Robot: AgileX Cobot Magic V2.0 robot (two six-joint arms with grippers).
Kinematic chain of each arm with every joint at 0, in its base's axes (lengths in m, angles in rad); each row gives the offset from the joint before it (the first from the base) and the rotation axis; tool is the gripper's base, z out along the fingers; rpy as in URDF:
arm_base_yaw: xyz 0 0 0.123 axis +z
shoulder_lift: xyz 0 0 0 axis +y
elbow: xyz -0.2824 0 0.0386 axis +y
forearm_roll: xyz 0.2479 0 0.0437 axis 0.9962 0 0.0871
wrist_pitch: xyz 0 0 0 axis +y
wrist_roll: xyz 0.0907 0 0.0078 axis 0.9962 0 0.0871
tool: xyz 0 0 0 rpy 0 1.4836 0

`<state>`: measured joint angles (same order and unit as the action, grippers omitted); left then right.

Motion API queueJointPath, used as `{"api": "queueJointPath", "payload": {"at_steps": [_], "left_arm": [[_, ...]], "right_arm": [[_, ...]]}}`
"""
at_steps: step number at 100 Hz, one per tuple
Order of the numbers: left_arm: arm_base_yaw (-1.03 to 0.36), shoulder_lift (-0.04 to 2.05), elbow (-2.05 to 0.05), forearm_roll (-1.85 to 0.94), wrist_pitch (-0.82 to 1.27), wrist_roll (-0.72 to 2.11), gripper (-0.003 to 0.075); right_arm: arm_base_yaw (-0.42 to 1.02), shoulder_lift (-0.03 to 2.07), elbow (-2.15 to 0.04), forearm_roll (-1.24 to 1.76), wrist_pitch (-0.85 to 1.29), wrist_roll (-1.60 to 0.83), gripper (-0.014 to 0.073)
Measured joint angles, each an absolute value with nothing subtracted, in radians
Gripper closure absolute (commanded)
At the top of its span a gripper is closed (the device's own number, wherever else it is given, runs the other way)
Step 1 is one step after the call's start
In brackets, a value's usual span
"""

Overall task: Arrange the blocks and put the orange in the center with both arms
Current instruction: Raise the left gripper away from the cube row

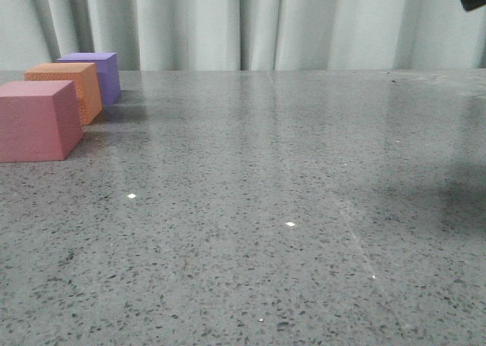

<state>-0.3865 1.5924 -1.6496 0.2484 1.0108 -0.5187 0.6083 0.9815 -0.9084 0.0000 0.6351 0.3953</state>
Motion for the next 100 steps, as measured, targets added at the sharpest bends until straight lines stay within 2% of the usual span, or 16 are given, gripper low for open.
{"api": "queueJointPath", "payload": {"at_steps": [8,20,34,44,66,100], "left_arm": [[-0.387,1.544,-1.641,0.26,1.004,-0.506,0.0175],[-0.387,1.458,-1.589,0.266,0.955,-0.491,0.0213],[-0.387,1.334,-1.469,0.278,0.873,-0.486,0.0332],[-0.387,1.244,-1.365,0.279,0.814,-0.485,0.0453],[-0.387,1.038,-1.127,0.282,0.71,-0.483,0.0742],[-0.387,0.741,-0.814,0.285,0.535,-0.469,0.0739]], "right_arm": [[0.608,0.959,-0.908,-0.022,0.622,0.395,0.0088],[0.608,0.925,-0.904,-0.074,0.606,0.395,0.0292],[0.608,0.892,-0.888,-0.102,0.594,0.395,0.0567],[0.608,0.867,-0.862,-0.108,0.576,0.395,0.0722],[0.608,0.78,-0.753,-0.112,0.501,0.395,0.0715],[0.608,0.608,-0.573,-0.121,0.363,0.395,0.0715]]}}
